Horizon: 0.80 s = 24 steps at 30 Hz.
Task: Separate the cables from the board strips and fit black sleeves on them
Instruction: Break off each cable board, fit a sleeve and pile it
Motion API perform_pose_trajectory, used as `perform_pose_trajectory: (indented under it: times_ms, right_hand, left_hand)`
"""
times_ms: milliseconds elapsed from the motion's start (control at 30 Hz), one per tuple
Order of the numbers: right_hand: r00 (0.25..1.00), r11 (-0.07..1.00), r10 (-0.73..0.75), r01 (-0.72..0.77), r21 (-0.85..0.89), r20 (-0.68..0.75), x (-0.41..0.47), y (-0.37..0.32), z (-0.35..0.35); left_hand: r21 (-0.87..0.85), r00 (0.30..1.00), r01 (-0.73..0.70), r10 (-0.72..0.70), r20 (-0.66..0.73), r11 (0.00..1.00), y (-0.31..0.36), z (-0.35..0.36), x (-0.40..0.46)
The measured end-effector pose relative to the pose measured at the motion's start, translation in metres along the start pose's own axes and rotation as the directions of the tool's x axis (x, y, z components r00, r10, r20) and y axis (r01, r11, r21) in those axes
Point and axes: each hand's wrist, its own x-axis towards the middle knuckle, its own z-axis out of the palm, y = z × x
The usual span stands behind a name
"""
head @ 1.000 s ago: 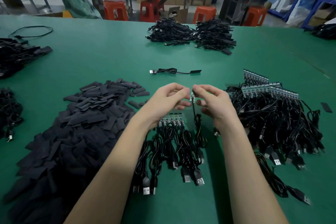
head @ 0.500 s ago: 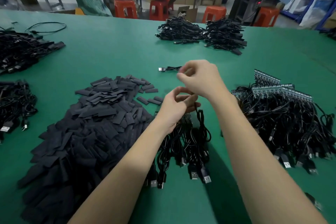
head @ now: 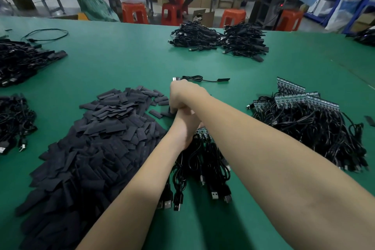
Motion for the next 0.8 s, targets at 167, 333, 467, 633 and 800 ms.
perform_pose_trajectory:
  times_ms: [167, 333, 467, 633, 800]
  right_hand:
    - [0.973, 0.918, -0.002, 0.094, 0.386, -0.233, -0.007, 0.025, -0.020]
    - [0.831, 0.543, 0.313, 0.241, 0.805, -0.460, -0.052, 0.094, 0.002]
    - [0.898, 0.003, 0.345, 0.291, 0.957, -0.274, -0.076, 0.120, 0.041]
    - [0.910, -0.236, 0.326, 0.342, 0.910, -0.258, -0.079, 0.120, 0.061]
    - [0.877, -0.303, 0.386, 0.415, 0.858, -0.288, -0.078, 0.120, 0.058]
  left_hand:
    - [-0.160, 0.999, -0.038, 0.038, -0.001, 0.986, -0.001, 0.000, 0.001]
    - [-0.255, 1.000, -0.026, 0.028, 0.005, 0.967, -0.003, 0.000, 0.004]
    - [-0.248, 0.997, -0.054, 0.066, 0.037, 0.967, -0.005, -0.002, 0.003]
    - [-0.242, 0.997, -0.068, 0.075, 0.021, 0.968, -0.006, -0.004, 0.005]
    - [-0.213, 0.996, -0.052, 0.067, 0.061, 0.976, -0.006, -0.006, 0.006]
